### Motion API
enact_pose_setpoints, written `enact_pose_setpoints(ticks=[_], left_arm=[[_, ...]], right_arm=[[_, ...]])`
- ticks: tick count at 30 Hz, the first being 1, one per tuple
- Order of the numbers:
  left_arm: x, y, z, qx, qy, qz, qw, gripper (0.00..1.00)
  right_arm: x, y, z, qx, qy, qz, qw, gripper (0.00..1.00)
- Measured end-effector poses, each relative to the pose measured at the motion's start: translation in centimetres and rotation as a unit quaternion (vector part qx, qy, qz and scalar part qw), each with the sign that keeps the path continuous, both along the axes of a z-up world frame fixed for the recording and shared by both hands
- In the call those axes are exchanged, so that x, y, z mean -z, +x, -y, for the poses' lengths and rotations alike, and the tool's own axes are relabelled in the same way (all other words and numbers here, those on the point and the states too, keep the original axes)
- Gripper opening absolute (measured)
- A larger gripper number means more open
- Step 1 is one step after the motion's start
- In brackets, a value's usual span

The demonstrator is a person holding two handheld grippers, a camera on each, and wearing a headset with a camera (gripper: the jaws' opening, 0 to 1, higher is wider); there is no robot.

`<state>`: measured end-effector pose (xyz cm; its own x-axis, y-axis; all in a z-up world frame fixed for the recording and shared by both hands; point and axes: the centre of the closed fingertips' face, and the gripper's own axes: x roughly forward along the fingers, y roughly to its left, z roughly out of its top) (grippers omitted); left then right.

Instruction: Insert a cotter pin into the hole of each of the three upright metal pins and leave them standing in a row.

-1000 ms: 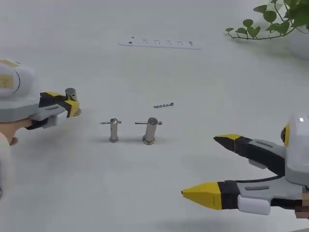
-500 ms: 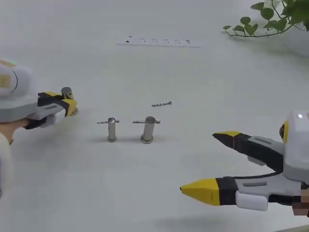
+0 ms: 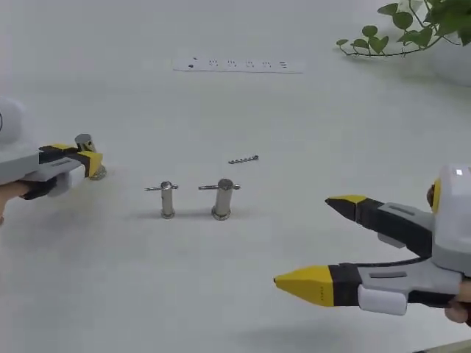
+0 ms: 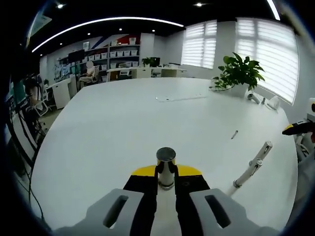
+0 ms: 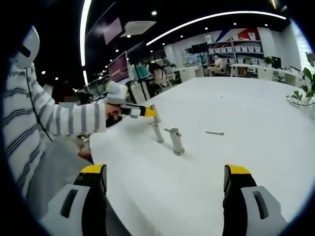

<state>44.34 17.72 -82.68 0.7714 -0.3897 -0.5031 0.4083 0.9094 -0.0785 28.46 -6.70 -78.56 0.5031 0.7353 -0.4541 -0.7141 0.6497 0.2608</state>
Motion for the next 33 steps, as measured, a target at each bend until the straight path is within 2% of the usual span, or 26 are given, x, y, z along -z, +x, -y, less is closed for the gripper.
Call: enact_pose_setpoints(ticks=[6,7,9,12,13,15,16,17,20,28,29,33], left_arm=[[-1.7,-0.9,-0.9,-0.014,-0.007,0.008,0.9998,0.1],[-2.2,-1.2,-1.1,-0.027,-0.023,0.006,0.9993,0.1],[-3.1,-1.7,-1.4,-0.037,-0.04,0.01,0.9985,0.1],[-4.2,-2.5,-1.7,-0.041,-0.04,0.017,0.9982,0.1],[-4.7,-3.0,-1.6,-0.043,-0.045,0.016,0.9979,0.1],[-5.0,-3.6,-1.6,-0.059,-0.073,-0.001,0.9956,0.11],[-5.1,-3.9,-1.7,-0.077,-0.097,-0.011,0.9923,0.11],[-5.1,-4.1,-2.0,-0.084,-0.1,-0.014,0.9913,0.1],[-5.4,-5.0,-2.3,-0.078,-0.073,-0.002,0.9942,0.1],[-6.4,-6.9,-2.2,-0.091,-0.077,0.001,0.9928,0.1],[-6.5,-7.5,-1.6,-0.091,-0.081,-0.002,0.9926,0.1],[-6.7,-8.5,-1.2,-0.092,-0.074,-0.003,0.993,0.1]], right_arm=[[0.2,0.3,0.0,-0.002,0.0,0.0,1.0,1.0],[0.1,0.4,-0.1,-0.002,0.001,0.001,1.0,1.0],[0.1,0.5,-0.3,-0.005,0.002,0.002,1.0,1.0],[0.0,0.6,-0.4,-0.01,0.001,0.003,0.9999,1.0],[0.1,0.7,-0.4,-0.012,0.0,0.003,0.9999,1.0],[0.1,0.9,-0.5,-0.014,0.0,0.002,0.9999,1.0],[0.2,1.0,-0.6,-0.016,-0.001,0.0,0.9999,1.0],[0.2,1.0,-0.6,-0.02,-0.002,-0.001,0.9998,1.0],[0.1,1.0,-0.9,-0.029,-0.002,0.0,0.9996,1.0],[0.0,1.7,-0.6,-0.035,-0.021,0.018,0.999,0.99],[-0.1,1.8,-0.5,-0.034,-0.024,0.021,0.9989,0.99],[-0.4,2.0,-0.4,-0.032,-0.019,0.024,0.999,0.99]])
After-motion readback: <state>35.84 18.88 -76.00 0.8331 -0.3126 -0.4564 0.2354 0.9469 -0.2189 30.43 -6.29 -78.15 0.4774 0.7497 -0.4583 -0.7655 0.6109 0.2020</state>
